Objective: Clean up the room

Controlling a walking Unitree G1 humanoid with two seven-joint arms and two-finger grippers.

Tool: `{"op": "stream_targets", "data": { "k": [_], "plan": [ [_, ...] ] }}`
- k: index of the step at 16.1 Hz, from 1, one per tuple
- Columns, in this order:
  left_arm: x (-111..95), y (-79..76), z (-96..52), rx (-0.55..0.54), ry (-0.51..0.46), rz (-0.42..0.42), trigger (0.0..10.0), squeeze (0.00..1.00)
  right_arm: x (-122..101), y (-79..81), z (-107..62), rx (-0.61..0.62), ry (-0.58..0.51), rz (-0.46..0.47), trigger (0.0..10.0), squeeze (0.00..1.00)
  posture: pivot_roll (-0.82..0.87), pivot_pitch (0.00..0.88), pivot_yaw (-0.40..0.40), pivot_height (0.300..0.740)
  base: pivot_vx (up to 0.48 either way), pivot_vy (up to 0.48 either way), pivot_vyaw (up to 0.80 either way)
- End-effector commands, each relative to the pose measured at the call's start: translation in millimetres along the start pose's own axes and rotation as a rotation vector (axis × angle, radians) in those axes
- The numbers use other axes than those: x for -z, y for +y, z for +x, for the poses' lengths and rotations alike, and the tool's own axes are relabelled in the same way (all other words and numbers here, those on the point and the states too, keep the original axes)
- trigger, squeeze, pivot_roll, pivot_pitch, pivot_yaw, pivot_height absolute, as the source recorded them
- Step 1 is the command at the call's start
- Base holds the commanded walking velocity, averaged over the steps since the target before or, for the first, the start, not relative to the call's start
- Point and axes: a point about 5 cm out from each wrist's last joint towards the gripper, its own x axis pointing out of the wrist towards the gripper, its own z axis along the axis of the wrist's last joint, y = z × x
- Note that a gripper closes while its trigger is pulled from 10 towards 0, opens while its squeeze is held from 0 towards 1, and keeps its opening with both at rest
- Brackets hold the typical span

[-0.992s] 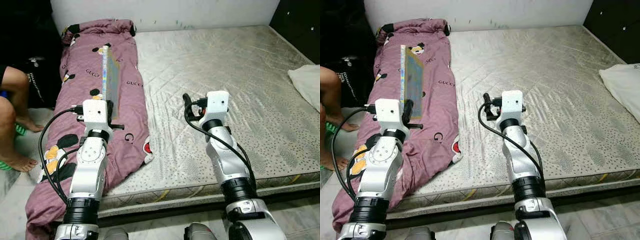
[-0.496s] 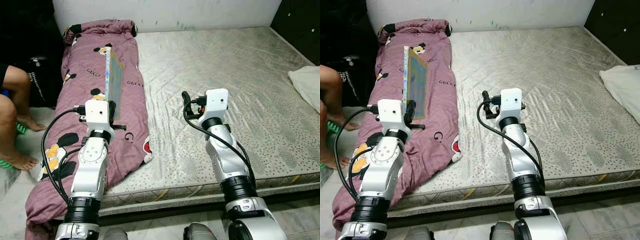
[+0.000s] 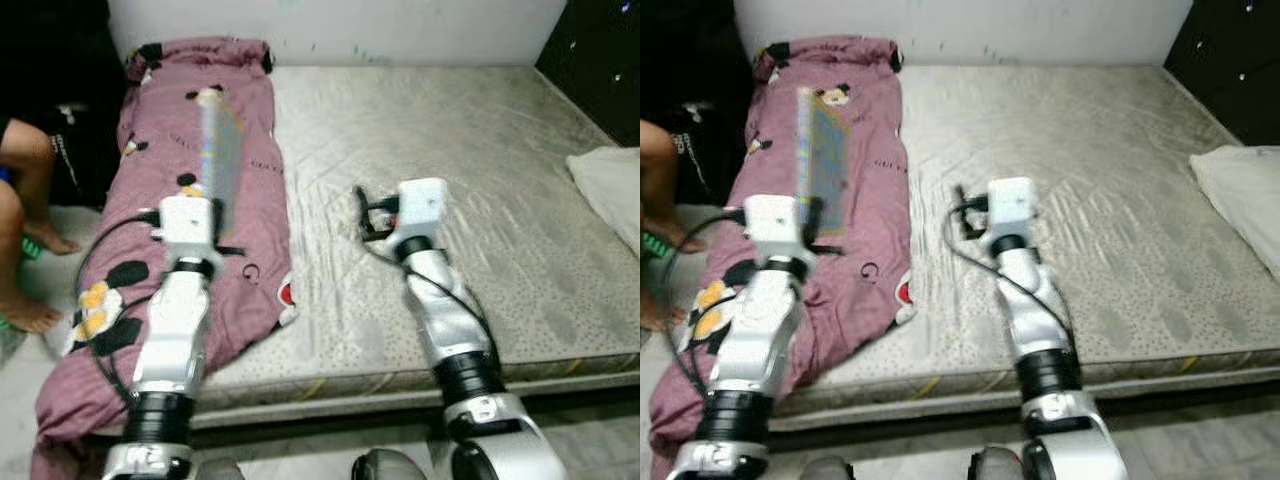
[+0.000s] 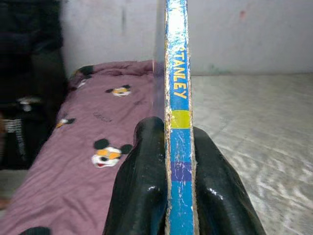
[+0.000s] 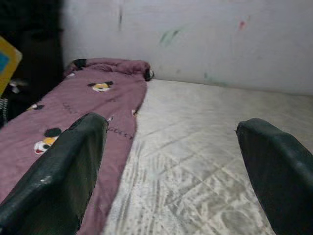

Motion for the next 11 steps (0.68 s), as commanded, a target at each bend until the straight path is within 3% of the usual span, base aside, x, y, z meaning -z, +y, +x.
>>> {"op": "stream_targets", "data": {
  "k": [1, 11],
  "plan": [
    [-11.3, -9.5, 4.0, 0.027, -0.053, -0.010, 10.0, 0.00, -2.0, -11.0, 1.0, 0.025, -0.007, -0.018, 10.0, 0.00, -0.07, 0.000, -0.004, 0.740, 0.000, -0.322, 0.00],
    [-10.4, -10.7, 3.8, 0.020, -0.051, -0.025, 10.0, 0.00, -1.0, -10.0, 1.2, 0.009, -0.005, -0.035, 10.0, 0.00, -0.08, 0.000, -0.011, 0.740, 0.000, -0.339, 0.00]
  ]
}}
